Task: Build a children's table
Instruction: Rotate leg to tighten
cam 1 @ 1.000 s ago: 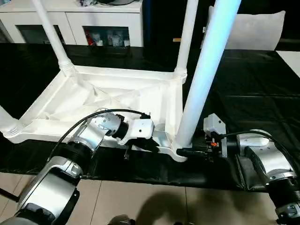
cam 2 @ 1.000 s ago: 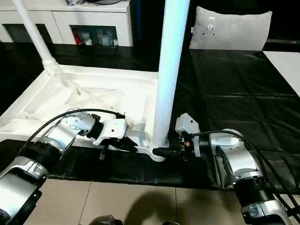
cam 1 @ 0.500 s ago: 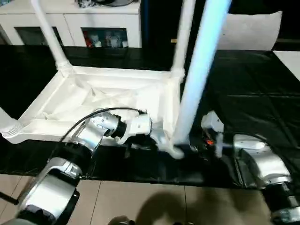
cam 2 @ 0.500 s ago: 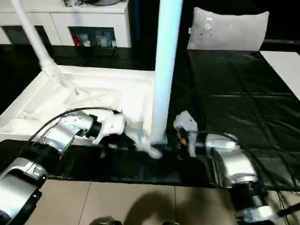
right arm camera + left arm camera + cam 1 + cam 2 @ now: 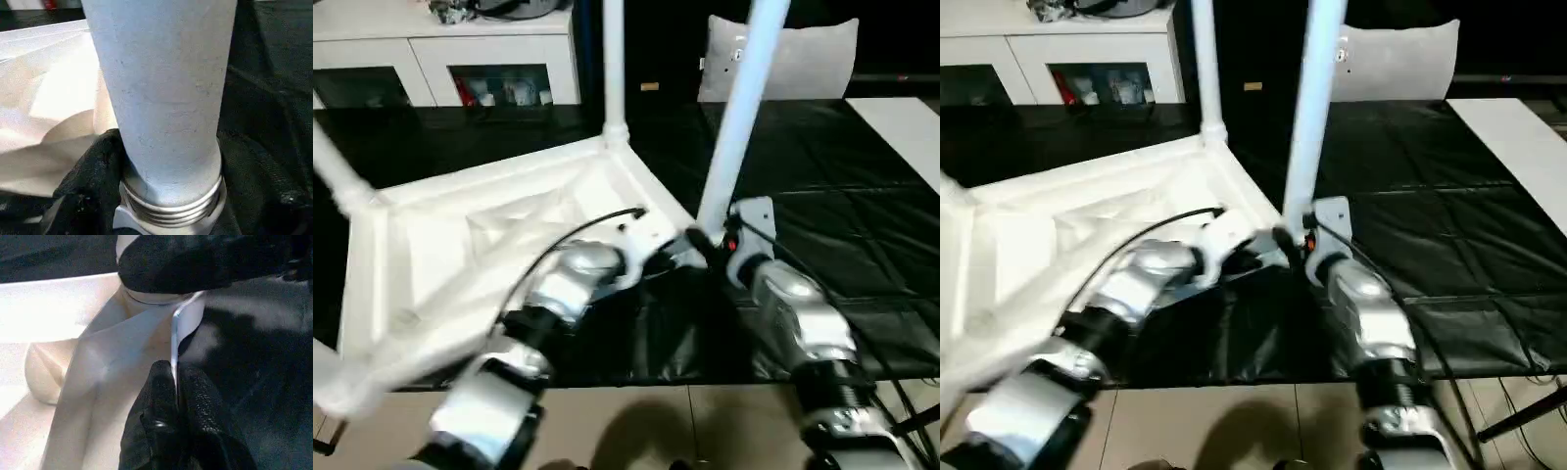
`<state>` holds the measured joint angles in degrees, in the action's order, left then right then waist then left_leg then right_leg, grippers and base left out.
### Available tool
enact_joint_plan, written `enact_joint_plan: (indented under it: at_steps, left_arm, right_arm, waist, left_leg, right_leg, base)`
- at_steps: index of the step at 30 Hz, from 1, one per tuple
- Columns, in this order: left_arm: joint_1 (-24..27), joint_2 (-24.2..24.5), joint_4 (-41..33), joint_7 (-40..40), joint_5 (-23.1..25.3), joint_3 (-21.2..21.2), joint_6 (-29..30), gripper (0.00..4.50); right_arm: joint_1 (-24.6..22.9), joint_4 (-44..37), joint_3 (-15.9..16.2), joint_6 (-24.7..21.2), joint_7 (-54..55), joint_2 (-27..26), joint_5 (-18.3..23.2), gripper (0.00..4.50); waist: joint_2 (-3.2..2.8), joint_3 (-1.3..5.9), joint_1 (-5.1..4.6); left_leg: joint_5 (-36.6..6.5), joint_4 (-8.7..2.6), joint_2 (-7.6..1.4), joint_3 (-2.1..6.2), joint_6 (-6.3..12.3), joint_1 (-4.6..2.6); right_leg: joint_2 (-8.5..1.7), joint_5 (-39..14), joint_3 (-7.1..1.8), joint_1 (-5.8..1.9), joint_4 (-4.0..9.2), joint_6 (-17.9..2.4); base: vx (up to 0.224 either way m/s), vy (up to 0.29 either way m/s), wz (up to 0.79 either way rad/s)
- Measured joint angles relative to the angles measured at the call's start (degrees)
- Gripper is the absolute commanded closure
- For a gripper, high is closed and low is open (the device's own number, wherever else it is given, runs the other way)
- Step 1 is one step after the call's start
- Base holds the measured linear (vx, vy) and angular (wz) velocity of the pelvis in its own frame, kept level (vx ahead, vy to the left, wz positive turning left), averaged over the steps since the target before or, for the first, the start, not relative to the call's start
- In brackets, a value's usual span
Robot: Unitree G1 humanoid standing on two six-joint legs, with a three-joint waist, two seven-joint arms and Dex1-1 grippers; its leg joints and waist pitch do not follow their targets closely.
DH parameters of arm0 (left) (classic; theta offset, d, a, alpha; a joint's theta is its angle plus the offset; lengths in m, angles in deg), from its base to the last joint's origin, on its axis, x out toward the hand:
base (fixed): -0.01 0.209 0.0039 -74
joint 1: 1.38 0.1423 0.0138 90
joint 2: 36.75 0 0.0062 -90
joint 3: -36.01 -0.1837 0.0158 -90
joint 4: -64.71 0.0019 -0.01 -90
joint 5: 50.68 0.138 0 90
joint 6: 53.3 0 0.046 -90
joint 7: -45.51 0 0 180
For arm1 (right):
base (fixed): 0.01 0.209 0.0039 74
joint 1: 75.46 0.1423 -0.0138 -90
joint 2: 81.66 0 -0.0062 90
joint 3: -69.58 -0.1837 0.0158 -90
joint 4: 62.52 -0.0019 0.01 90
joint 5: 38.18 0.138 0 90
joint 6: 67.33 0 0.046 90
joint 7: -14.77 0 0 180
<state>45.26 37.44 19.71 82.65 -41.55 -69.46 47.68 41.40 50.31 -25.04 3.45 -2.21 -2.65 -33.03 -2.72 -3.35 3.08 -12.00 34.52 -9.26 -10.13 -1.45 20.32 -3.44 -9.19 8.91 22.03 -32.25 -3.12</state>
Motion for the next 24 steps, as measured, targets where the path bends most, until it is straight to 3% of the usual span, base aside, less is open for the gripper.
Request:
enact_joint_plan:
  at_steps: [3,5,7,13,17,21,24]
  left_arm:
    - [0.0,-0.4,-0.5,-0.5,0.2,-0.2,0.0,4.5]
    - [0.1,-0.2,-1.0,-0.5,0.5,-0.6,0.0,4.5]
    - [0.1,0.2,-1.5,0.0,0.6,-1.2,-0.2,4.5]
    - [0.4,2.9,-2.2,3.6,0.6,-1.9,-1.9,4.5]
    - [1.6,7.8,-2.7,10.3,-0.4,-2.7,-7.0,4.5]
    - [1.9,11.0,-2.5,15.3,-0.6,-3.2,-11.1,4.5]
    - [2.3,12.8,-2.6,20.8,-1.6,-4.0,-13.9,4.5]
  right_arm:
    - [-0.2,-0.2,-1.1,1.4,0.6,-1.0,0.8,1.11]
    - [-0.5,-0.3,-1.1,2.1,0.5,-0.9,1.3,0.73]
    - [-1.3,-1.3,-1.1,2.3,-0.7,-0.7,1.6,0.62]
    - [-3.2,-2.7,-0.3,3.1,-8.0,2.6,3.4,0.15]
    - [-5.4,-4.2,3.5,5.8,-19.6,11.1,3.7,0.07]
    - [-5.5,-5.6,5.8,7.1,-30.2,15.6,4.1,0.07]
    - [-5.7,-6.2,7.2,8.1,-37.1,19.4,4.5,0.07]
  waist:
    - [-0.01,0.01,0.02]
    - [-0.01,0.01,0.09]
    - [-0.01,0.01,0.19]
    - [-0.03,0.0,0.25]
    - [-0.07,-0.02,0.49]
    - [-0.08,-0.02,0.77]
    - [-0.07,-0.02,1.97]
  left_leg:
    - [0.0,-0.09,0.0,0.0,0.04,0.19]
    - [0.0,-0.09,0.0,0.0,0.05,0.38]
    - [0.0,-0.04,0.0,0.0,0.06,0.6]
    - [0.0,0.05,-0.02,0.0,0.12,0.81]
    - [0.1,0.06,-0.02,0.0,0.14,0.83]
    - [0.1,0.16,-0.03,0.0,0.22,0.83]
    - [0.1,0.26,-0.04,0.0,0.22,0.85]
  right_leg:
    - [0.0,0.0,0.0,0.22,0.0,0.0]
    - [0.01,0.0,0.0,0.38,-0.02,0.0]
    - [0.0,0.2,0.0,0.57,-0.05,-0.3]
    - [0.01,0.3,-0.01,0.83,-0.09,-0.4]
    - [0.02,0.3,0.0,0.83,-0.09,-0.4]
    - [0.02,0.2,0.0,0.8,-0.1,-0.1]
    - [0.02,0.3,0.0,0.77,-0.1,-0.1]
  base:
    - [0.0,0.0,0.0]
    - [0.0,0.0,0.0]
    - [0.0,0.0,0.0]
    - [0.0,0.0,0.0]
    - [0.0,0.0,0.0]
    - [0.0,0.0,0.0]
    - [0.0,0.0,0.0]
